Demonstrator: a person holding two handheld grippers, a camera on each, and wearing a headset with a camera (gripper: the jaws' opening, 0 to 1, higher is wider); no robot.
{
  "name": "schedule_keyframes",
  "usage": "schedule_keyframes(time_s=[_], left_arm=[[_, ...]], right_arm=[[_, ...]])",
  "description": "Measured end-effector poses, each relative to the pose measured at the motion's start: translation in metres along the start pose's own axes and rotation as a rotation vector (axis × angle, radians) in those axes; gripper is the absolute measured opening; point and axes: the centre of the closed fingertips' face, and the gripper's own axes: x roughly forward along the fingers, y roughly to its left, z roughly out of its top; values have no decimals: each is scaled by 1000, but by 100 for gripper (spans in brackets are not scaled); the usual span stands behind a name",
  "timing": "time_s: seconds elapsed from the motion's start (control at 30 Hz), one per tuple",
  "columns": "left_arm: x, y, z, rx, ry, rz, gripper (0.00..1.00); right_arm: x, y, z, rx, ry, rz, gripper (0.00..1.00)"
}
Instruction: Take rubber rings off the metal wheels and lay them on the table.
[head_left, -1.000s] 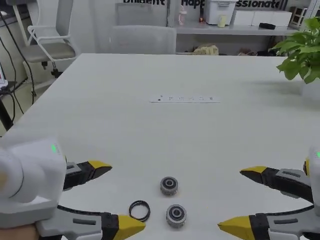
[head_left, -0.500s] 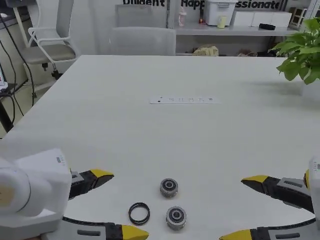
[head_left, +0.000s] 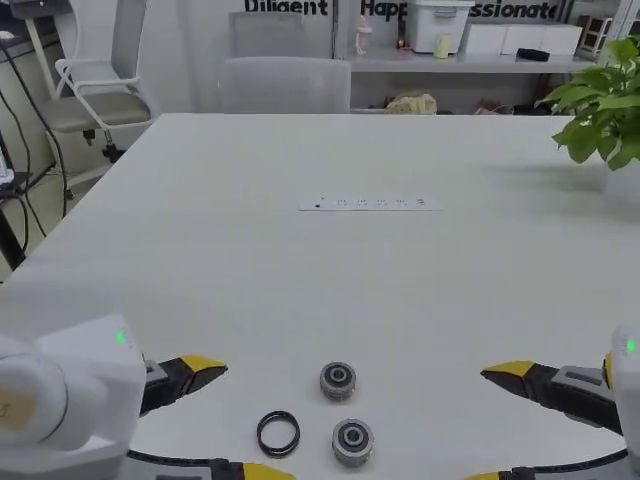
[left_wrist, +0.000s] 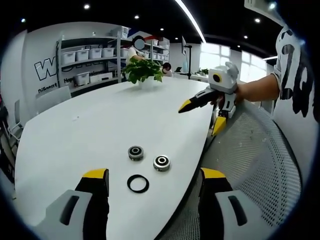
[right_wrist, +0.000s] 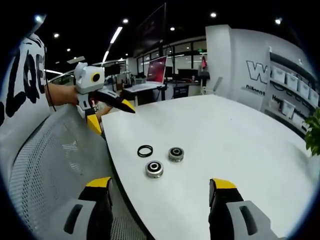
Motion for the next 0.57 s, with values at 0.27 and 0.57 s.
schedule_keyframes(time_s=[0.27, 0.57], left_arm=[[0, 2, -3, 10, 14, 11, 69], [0, 1, -6, 23, 34, 19, 68]], right_arm=[[0, 0, -2, 17, 3, 0, 76], [-1, 0, -2, 22, 1, -4, 74]])
